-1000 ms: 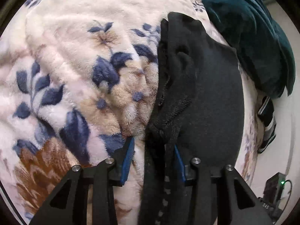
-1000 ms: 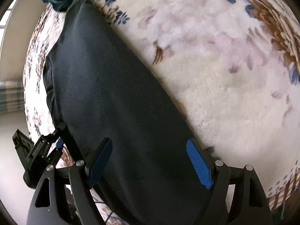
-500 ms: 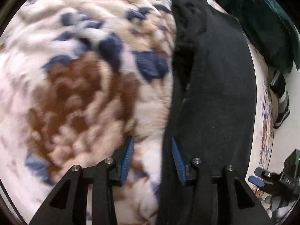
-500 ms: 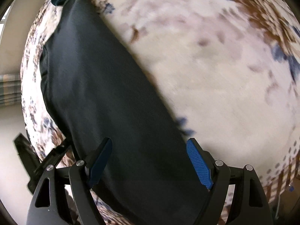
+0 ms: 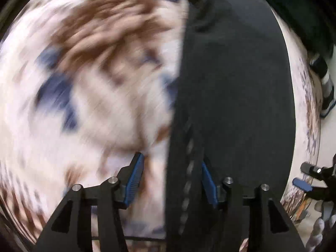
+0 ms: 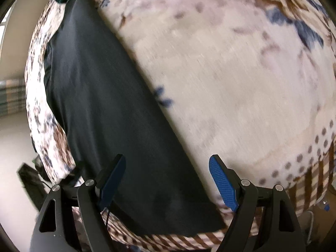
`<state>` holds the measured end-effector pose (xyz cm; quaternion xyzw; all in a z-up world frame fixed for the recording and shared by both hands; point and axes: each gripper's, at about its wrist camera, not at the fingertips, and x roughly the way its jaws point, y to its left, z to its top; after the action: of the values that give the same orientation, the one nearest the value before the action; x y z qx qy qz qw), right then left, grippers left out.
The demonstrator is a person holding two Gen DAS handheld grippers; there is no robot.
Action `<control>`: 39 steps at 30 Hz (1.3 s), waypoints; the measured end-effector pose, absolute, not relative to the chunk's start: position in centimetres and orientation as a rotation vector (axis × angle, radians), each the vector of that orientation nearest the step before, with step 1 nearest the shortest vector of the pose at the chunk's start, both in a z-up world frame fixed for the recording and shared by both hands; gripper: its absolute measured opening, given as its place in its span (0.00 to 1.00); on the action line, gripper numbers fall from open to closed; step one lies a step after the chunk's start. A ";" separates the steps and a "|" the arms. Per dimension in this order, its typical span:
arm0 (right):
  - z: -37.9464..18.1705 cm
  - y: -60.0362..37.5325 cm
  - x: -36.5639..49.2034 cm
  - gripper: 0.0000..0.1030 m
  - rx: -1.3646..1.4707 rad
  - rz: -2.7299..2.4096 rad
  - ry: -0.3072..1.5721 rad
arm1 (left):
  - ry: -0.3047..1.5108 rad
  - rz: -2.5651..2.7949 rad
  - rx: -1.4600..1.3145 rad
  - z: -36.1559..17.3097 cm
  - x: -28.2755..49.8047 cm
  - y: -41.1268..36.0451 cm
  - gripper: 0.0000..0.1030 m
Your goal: Fold small clothes
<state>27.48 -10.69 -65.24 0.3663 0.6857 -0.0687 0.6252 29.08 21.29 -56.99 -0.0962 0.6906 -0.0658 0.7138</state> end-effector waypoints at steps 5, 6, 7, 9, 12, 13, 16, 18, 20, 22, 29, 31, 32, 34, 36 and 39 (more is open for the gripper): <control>-65.6 -10.7 23.8 0.81 0.792 -0.112 1.644 | 1.501 -0.089 -0.430 -53.5 25.0 23.3 0.50; -65.8 -10.6 23.1 0.81 0.783 -0.102 1.656 | 1.499 -0.105 -0.476 -53.1 24.0 23.9 0.50; -65.8 -10.5 22.5 0.81 0.776 -0.094 1.665 | 1.500 -0.106 -0.505 -52.8 23.2 23.6 0.50; -65.8 -10.3 21.3 0.81 0.772 -0.080 1.680 | 1.508 -0.108 -0.506 -52.9 22.1 23.1 0.50; -65.6 -10.2 19.7 0.81 0.761 -0.062 1.684 | 1.551 -0.117 -0.507 -54.4 20.3 22.0 0.50; -65.6 -10.1 19.3 0.81 0.755 -0.058 1.686 | 1.555 -0.123 -0.491 -54.8 20.2 21.8 0.48; -65.7 -9.9 18.2 0.81 0.741 -0.049 1.698 | 1.531 -0.155 -0.398 -56.0 19.0 19.9 0.08; -66.0 -9.8 17.8 0.81 0.726 -0.048 1.707 | 1.491 -0.149 -0.346 -55.5 18.1 19.4 0.04; -66.1 -9.8 17.6 0.81 0.710 -0.056 1.714 | 1.459 -0.138 -0.351 -54.5 18.0 19.4 0.04; -66.2 -9.8 17.4 0.81 0.702 -0.053 1.713 | 1.431 -0.137 -0.367 -53.6 17.2 19.8 0.04; -67.6 -7.3 17.3 0.81 0.671 -0.017 1.716 | 1.461 -0.117 -0.361 -55.2 17.3 22.6 0.04; -68.9 -6.8 17.4 0.81 0.693 -0.007 1.724 | 1.469 -0.122 -0.364 -55.8 17.2 22.6 0.04; -69.3 -6.6 17.5 0.81 0.703 -0.011 1.723 | 1.471 -0.124 -0.362 -56.0 17.2 22.3 0.04; -70.1 -6.5 17.5 0.81 0.731 -0.003 1.705 | 1.473 -0.120 -0.348 -56.2 17.1 21.8 0.04; -70.0 -6.9 17.1 0.34 0.776 0.018 1.650 | 1.477 -0.115 -0.329 -56.4 16.9 21.2 0.04; -68.8 -6.7 16.4 0.09 0.767 0.071 1.619 | 1.495 -0.114 -0.309 -57.0 16.3 21.5 0.04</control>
<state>16.35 -6.74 -68.76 0.3344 0.7053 0.0309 0.6244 16.26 21.53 -57.03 -0.1400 0.6768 -0.0514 0.7209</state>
